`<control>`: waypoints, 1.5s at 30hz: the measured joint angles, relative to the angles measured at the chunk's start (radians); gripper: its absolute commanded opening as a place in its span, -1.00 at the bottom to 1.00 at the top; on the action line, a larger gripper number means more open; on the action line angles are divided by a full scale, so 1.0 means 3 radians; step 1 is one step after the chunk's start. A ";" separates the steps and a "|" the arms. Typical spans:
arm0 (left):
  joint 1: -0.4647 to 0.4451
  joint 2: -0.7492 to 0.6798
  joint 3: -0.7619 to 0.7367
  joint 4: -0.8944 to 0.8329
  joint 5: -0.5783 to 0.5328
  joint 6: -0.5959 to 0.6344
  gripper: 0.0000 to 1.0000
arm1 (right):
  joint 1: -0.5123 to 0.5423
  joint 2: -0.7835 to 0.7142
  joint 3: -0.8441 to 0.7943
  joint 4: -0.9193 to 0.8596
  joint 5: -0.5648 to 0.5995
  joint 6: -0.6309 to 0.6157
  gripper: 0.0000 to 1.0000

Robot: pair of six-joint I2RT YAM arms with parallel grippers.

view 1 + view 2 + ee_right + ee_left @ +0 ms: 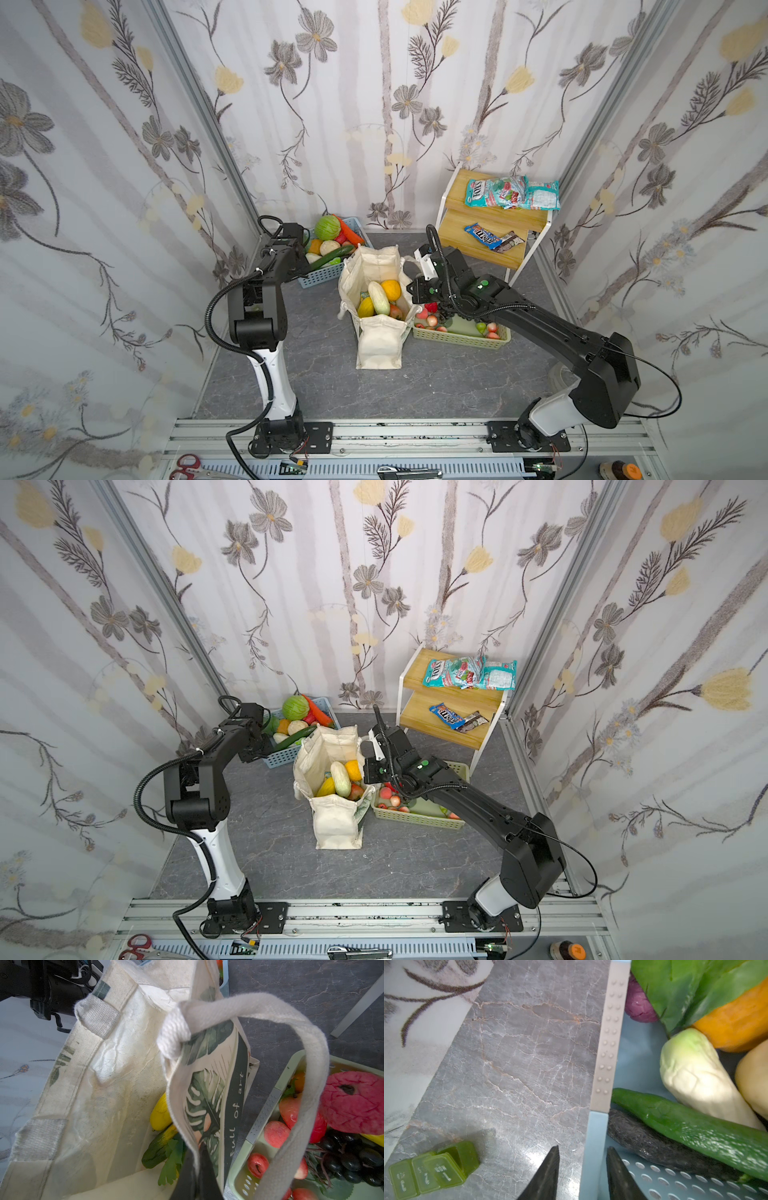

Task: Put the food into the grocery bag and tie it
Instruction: 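Lower the left gripper toward the vegetables at the basket's near edge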

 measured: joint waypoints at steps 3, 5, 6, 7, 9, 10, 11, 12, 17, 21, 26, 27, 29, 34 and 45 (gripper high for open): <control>-0.0009 -0.0086 -0.0114 0.0005 0.0043 -0.0032 -0.23 | 0.0000 -0.0025 -0.0050 0.0034 0.0019 0.0000 -1.00; -0.0019 -0.0200 -0.0221 -0.0008 0.0081 -0.0050 -0.23 | -0.0001 -0.0042 -0.0078 0.0052 0.0019 0.0000 -1.00; -0.0029 -0.0268 -0.0278 -0.0018 0.0099 -0.0056 -0.23 | -0.0003 -0.0048 -0.0090 0.0060 0.0022 0.0000 -1.00; -0.0047 -0.0332 -0.0334 -0.0024 0.0112 -0.0065 -0.23 | -0.0005 -0.0053 -0.0102 0.0069 0.0028 0.0000 -1.00; -0.0100 -0.0436 -0.0426 -0.0027 0.0130 -0.0075 -0.23 | -0.0014 -0.0058 -0.0116 0.0079 0.0031 0.0000 -1.00; -0.0130 -0.0482 -0.0474 -0.0032 0.0149 -0.0084 -0.23 | -0.0023 -0.0061 -0.0123 0.0079 0.0031 0.0000 -1.00; -0.0151 -0.0524 -0.0526 -0.0031 0.0155 -0.0092 -0.23 | -0.0027 -0.0066 -0.0131 0.0080 0.0031 0.0000 -1.00; -0.0177 -0.0563 -0.0575 -0.0038 0.0170 -0.0100 -0.22 | -0.0034 -0.0071 -0.0135 0.0079 0.0031 0.0000 -1.00; -0.0187 -0.0652 -0.0507 -0.0209 0.0174 -0.0108 -0.19 | -0.0058 -0.0104 -0.0145 0.0078 0.0029 -0.0003 -1.00; -0.0191 -0.0589 -0.0154 -0.0224 0.0140 0.0004 -0.22 | -0.0066 -0.0116 -0.0146 0.0075 0.0029 -0.0004 -1.00; -0.0273 -0.0211 0.0334 -0.0340 0.0079 0.0505 -0.38 | -0.0066 -0.0122 -0.0146 0.0067 0.0029 -0.0005 -1.00; -0.0285 -0.0151 0.0404 -0.0365 0.0060 0.0598 -0.39 | -0.0069 -0.0122 -0.0146 0.0066 0.0029 -0.0005 -1.00; -0.0308 -0.0032 0.0528 -0.0418 0.0013 0.0824 -0.39 | -0.0075 -0.0122 -0.0145 0.0062 0.0028 -0.0005 -1.00; -0.0296 0.0177 0.0726 -0.0556 -0.0151 0.1246 -0.39 | -0.0113 -0.0070 -0.0125 0.0033 -0.0023 -0.0025 -1.00; -0.0314 0.0762 0.1320 -0.0767 -0.0668 0.1771 -0.22 | -0.0141 0.0123 0.0043 -0.0076 -0.0135 0.0001 -1.00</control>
